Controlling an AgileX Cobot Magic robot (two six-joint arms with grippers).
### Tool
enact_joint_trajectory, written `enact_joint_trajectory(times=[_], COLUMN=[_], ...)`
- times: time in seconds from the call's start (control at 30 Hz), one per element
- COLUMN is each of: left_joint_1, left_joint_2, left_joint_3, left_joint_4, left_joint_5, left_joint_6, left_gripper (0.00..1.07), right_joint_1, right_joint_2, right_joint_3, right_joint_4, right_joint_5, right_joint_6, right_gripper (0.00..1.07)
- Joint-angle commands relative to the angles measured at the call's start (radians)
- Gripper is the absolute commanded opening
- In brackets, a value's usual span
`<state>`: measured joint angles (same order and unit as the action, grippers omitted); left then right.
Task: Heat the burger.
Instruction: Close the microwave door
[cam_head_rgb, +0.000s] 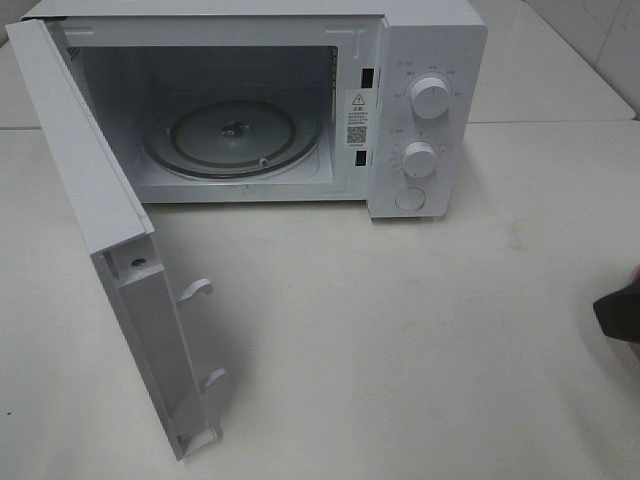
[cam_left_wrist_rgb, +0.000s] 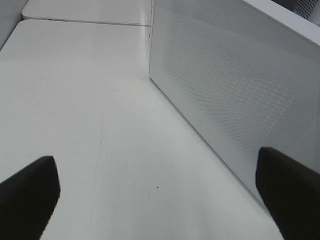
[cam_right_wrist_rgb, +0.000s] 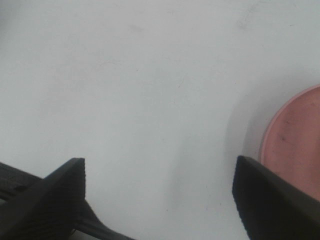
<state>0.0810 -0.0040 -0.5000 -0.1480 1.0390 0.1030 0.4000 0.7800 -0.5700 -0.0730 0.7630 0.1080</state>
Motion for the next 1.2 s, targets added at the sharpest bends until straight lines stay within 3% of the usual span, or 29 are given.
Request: enact_joint_trajectory(times=[0.03,0.37,0.6,0.77,1.2], left_joint_1=[0.001,0.001,0.001,0.001,0.001], left_joint_2=[-0.021,-0.021,-0.021,-0.021,-0.021], left_joint_3=[0.004,0.004,0.004,0.004,0.004], left_joint_4=[-0.010,-0.010,-0.010,-0.010,-0.010], left_joint_5=[-0.001,-0.001,-0.001,-0.001,-0.001], left_joint_6=[-0.004,-0.004,-0.004,-0.004,-0.004], left_gripper=[1.00,1.00,1.00,1.00,1.00], right_joint_1=[0.000,-0.003,-0.016,-0.153,-0.305], right_joint_2=[-0.054,-0.370,-0.488,-0.590,-0.810], right_joint_3=[-0.003,0.002,0.039,0.063,0.063], right_joint_4=[0.006,-0.004,0.001,0.005,0.009], right_joint_5=[0.064,0.222,0.244,0.276,0.275], right_joint_6=[-0.017,-0.014,-0.004,-0.022,-0.027], right_gripper=[0.78,0.76,0.76,0.76,0.76])
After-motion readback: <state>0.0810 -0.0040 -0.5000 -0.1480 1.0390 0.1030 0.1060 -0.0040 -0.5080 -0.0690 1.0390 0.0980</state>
